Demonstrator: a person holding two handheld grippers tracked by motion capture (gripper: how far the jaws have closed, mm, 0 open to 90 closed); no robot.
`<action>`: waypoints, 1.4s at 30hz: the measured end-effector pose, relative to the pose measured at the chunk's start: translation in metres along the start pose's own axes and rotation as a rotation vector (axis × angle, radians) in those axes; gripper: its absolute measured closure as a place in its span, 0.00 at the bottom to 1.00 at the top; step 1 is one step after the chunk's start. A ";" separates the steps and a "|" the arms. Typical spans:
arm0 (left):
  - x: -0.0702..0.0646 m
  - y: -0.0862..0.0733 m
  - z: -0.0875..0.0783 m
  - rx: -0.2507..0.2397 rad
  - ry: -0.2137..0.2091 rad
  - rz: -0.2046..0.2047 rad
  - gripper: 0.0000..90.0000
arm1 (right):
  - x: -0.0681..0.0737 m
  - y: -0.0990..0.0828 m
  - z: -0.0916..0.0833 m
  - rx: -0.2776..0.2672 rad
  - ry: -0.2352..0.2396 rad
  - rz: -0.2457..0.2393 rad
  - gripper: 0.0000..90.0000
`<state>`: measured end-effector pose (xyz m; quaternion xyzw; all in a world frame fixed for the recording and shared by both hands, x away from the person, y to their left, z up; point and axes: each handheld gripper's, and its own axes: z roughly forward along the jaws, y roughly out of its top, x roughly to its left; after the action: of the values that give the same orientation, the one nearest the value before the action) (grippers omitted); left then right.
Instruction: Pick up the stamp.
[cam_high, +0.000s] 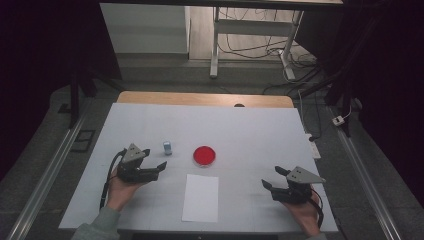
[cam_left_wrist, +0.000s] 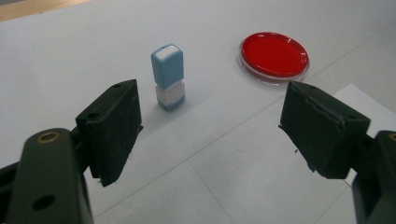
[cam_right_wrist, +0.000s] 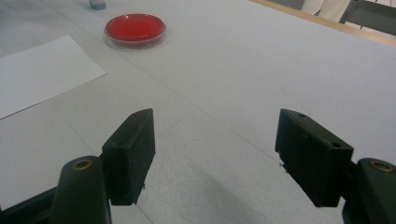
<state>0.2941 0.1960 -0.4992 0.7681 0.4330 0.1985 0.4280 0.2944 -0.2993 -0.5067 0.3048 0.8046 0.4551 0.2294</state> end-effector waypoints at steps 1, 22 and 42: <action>0.000 0.001 0.001 0.000 0.001 -0.001 0.24 | 0.000 0.000 0.000 -0.001 0.000 0.000 0.32; 0.013 0.016 0.028 0.006 0.017 0.008 0.27 | 0.001 0.000 0.002 0.010 -0.002 -0.007 0.32; 0.032 0.022 0.060 0.055 0.013 0.055 0.37 | 0.002 -0.001 0.003 0.016 -0.003 -0.010 0.32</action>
<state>0.3630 0.1882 -0.5160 0.7899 0.4198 0.2034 0.3981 0.2950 -0.2967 -0.5091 0.3031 0.8094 0.4470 0.2305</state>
